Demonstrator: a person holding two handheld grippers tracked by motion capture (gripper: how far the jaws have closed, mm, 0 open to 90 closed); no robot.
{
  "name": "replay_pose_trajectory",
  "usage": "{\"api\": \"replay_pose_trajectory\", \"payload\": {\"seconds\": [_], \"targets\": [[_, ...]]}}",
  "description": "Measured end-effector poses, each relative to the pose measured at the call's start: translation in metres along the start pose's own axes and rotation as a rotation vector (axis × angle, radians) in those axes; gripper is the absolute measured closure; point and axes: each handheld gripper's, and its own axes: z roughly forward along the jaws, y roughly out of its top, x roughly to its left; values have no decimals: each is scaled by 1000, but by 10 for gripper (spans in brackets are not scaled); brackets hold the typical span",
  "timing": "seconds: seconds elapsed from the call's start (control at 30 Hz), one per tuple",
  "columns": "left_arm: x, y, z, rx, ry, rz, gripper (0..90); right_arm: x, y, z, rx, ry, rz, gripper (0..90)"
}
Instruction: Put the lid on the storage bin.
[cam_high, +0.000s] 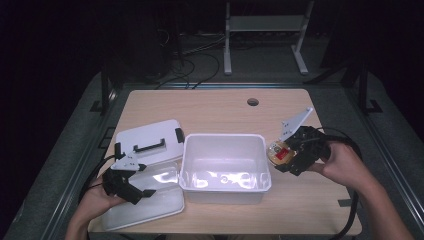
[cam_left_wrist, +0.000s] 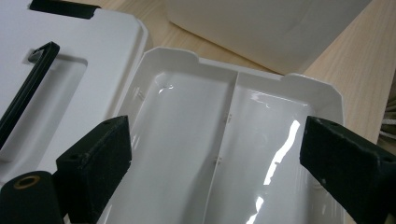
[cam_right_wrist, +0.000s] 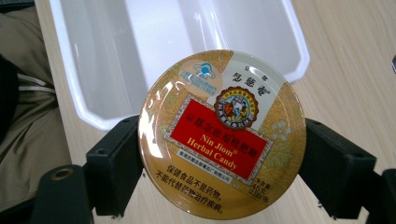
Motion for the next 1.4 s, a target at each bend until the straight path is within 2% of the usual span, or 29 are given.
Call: {"api": "replay_pose_trajectory", "payload": {"seconds": [0.23, 0.67, 1.4], "targets": [[0, -1, -1, 4, -1, -1, 87, 1, 14, 6, 13, 15, -25, 200], [1, -3, 0, 7, -7, -8, 87, 5, 40, 31, 48, 48, -65, 200], [1, -3, -1, 1, -8, -11, 87, 4, 48, 64, 76, 84, -72, 200]]}}
